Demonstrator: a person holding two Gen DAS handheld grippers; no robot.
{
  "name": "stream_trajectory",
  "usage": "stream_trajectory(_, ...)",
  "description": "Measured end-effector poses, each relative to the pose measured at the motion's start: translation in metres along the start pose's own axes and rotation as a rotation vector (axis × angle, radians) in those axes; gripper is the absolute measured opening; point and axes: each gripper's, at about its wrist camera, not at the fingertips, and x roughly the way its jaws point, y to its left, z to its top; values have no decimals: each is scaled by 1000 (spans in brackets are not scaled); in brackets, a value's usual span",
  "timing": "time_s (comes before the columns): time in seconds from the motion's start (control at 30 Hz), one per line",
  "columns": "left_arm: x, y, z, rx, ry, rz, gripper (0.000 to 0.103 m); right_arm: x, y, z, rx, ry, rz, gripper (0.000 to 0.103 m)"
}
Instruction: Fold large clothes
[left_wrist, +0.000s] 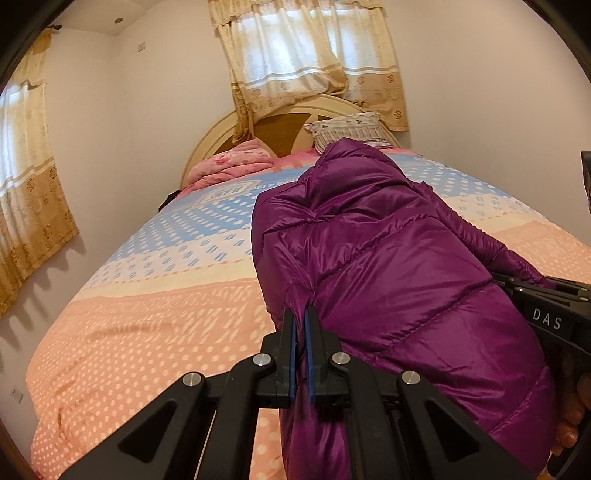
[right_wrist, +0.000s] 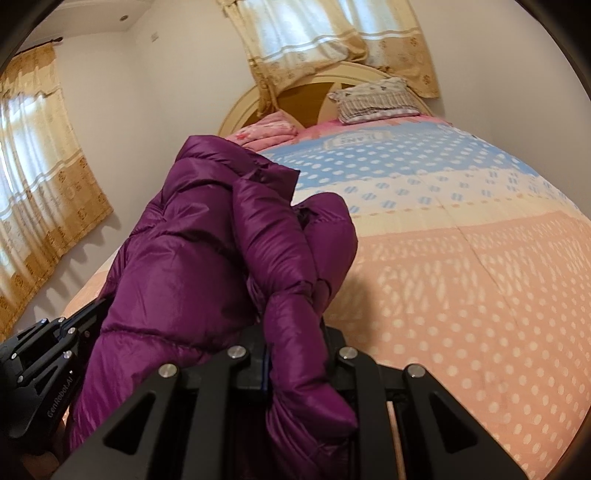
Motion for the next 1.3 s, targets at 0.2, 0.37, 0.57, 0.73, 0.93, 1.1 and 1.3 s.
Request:
stream_trajectory(0.2,-3,24,-12,-19,15,32,3,10,18,-1,-39,15,28,20)
stream_trajectory(0.37,1,36,-21,-37,35,60,3,22,30,-3,-62,37,49,20)
stream_trajectory(0.57,7,48,-26,-63,53,81,1,34,42,-9,-88,65,64,19)
stream_trajectory(0.73,18,51,-38,-67,93,93,0,42,51,-17,-108,80,65,19)
stream_trajectory(0.93,24,52,-47,-78,103,96,0,46,52,-23,-102,93,54,19)
stream_trajectory(1.1,31,56,-47,-94,128,89,0,50,44,-25,-78,114,46,19)
stream_trajectory(1.3,44,54,-53,-92,177,102,1,55,38,-28,-46,146,45,23)
